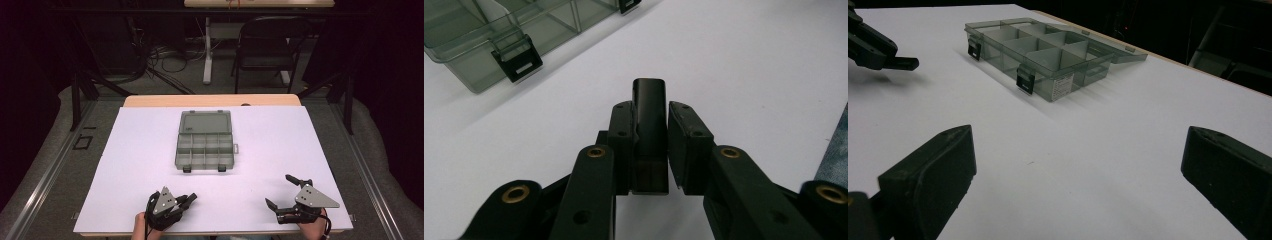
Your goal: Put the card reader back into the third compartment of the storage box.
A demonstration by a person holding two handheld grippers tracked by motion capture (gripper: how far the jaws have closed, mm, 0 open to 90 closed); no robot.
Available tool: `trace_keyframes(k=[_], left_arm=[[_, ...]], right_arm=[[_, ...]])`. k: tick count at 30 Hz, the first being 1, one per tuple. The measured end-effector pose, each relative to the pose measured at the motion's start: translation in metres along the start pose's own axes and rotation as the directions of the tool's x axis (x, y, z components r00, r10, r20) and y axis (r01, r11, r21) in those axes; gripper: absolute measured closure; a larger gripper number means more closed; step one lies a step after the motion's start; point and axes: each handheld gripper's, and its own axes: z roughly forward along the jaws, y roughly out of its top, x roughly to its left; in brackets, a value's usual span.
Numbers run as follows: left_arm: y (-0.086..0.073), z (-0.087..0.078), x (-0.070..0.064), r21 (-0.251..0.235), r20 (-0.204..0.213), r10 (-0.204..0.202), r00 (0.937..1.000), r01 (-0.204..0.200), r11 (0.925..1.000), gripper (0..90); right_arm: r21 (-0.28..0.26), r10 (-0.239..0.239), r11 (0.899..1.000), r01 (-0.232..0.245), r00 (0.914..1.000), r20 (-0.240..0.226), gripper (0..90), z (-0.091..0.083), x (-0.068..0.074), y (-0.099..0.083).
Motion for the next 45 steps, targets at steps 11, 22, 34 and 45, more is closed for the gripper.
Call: trace_keyframes(k=[11,22,34,45], left_arm=[[0.002,-0.003,0.0,-0.016,0.0,0.011,0.9999,-0.011,0.9998,73.5],[0.009,-0.006,-0.001,-0.033,-0.001,0.028,0.9996,-0.028,0.9991,73.4],[0.019,-0.006,0.001,-0.046,-0.003,0.055,0.9985,-0.055,0.9974,73.4],[0.028,-0.003,0.01,-0.063,-0.005,0.057,0.9983,-0.058,0.9964,73.4]], right_arm=[[0.01,0.002,1.0,-0.002,1.0,-0.004,0.8,0.001,0.001,0.0],[0.011,0.009,1.0,-0.008,0.9999,-0.006,0.8,0.001,0.0,-0.001],[0.017,0.003,1.0,-0.003,1.0,-0.004,0.9,0.002,0.0,-0.001],[0.013,0.006,1.0,-0.006,1.0,0.002,0.9,0.001,-0.001,-0.001]])
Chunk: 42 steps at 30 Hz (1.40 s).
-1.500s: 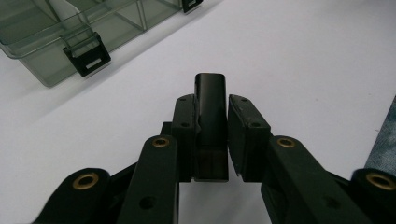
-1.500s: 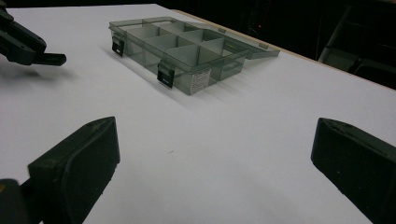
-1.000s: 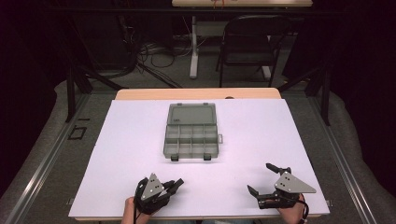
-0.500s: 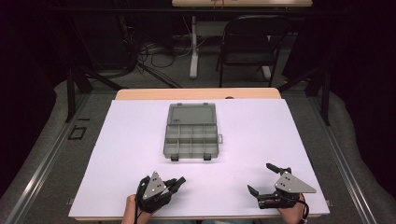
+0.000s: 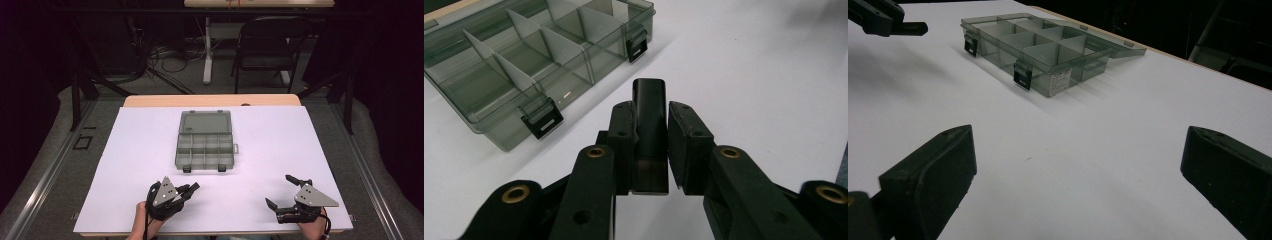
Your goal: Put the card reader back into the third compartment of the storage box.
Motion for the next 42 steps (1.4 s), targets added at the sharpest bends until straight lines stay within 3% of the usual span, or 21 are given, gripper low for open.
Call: trace_keyframes(k=[25,42], left_arm=[[0.023,-0.001,0.02,-0.034,-0.003,-0.017,0.9999,0.017,0.9993,73.4],[0.042,0.001,0.032,-0.062,-0.026,-0.005,0.9996,0.003,0.998,73.4]], right_arm=[[0.005,-0.001,1.0,0.001,1.0,-0.002,1.0,0.001,0.0,0.0],[0.001,0.0,1.0,0.0,1.0,0.0,1.1,0.0,0.0,0.0]])
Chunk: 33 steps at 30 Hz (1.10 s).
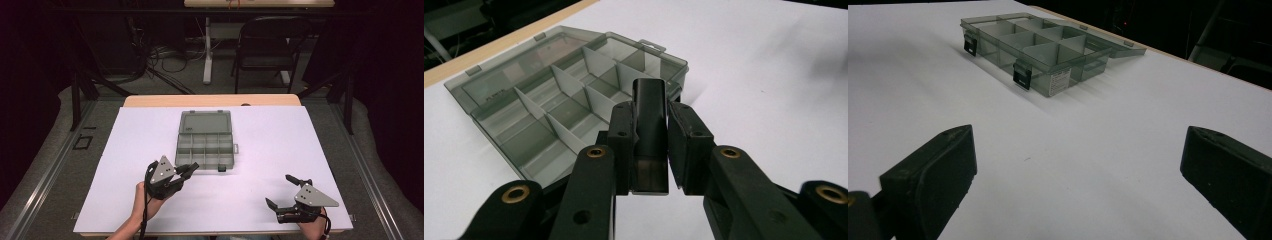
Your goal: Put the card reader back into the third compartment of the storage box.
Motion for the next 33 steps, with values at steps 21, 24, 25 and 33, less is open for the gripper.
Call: trace_keyframes(k=[21,24,25,33], left_arm=[[0.024,0.011,0.011,-0.019,-0.007,0.021,0.9998,-0.021,0.9996,73.4],[0.027,0.014,0.015,-0.024,-0.012,0.013,0.9998,-0.013,0.9996,73.4],[0.028,0.014,0.016,-0.022,-0.011,0.013,0.9999,-0.013,0.9997,73.4],[0.031,0.023,0.023,-0.023,-0.018,-0.002,0.9998,0.002,0.9997,73.4]], right_arm=[[0.007,-0.001,1.0,0.001,1.0,-0.001,1.2,0.0,0.0,0.0],[0.004,-0.002,1.0,0.002,1.0,0.001,1.3,0.0,0.0,0.001],[0.002,0.0,1.0,0.0,1.0,-0.002,1.3,0.0,0.001,0.001],[0.005,-0.003,1.0,0.003,1.0,-0.004,1.3,0.001,0.0,0.0]])
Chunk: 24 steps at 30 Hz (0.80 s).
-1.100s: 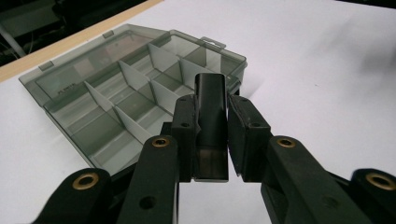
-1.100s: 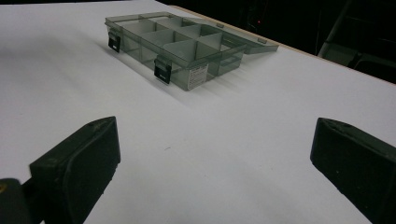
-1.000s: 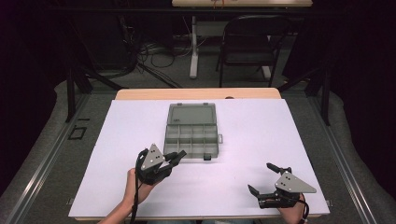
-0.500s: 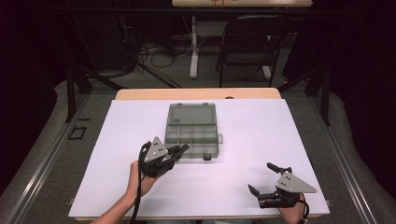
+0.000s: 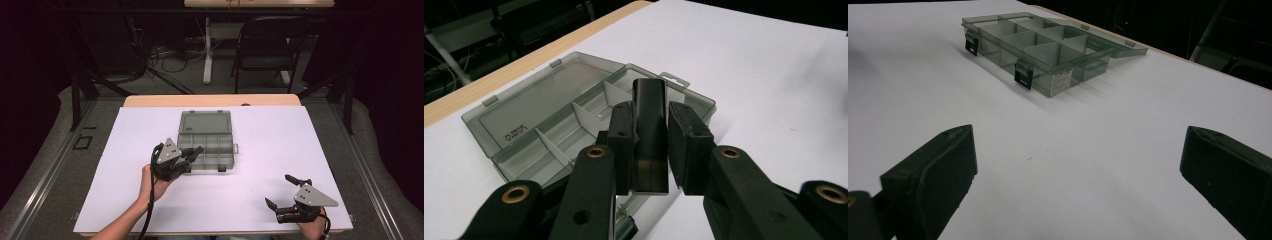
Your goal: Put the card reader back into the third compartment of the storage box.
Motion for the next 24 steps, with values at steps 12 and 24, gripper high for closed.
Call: trace_keyframes(k=[12,24], left_arm=[[0.005,0.009,0.011,0.002,-0.031,-0.009,0.9995,0.009,1.0,73.4],[0.006,0.022,0.018,0.015,-0.054,-0.024,0.9983,0.025,0.9996,73.4]], right_arm=[[0.001,0.0,1.0,0.0,1.0,-0.002,1.3,0.001,0.0,0.0],[0.005,0.0,1.0,0.0,1.0,-0.001,1.3,0.0,0.0,0.0]])
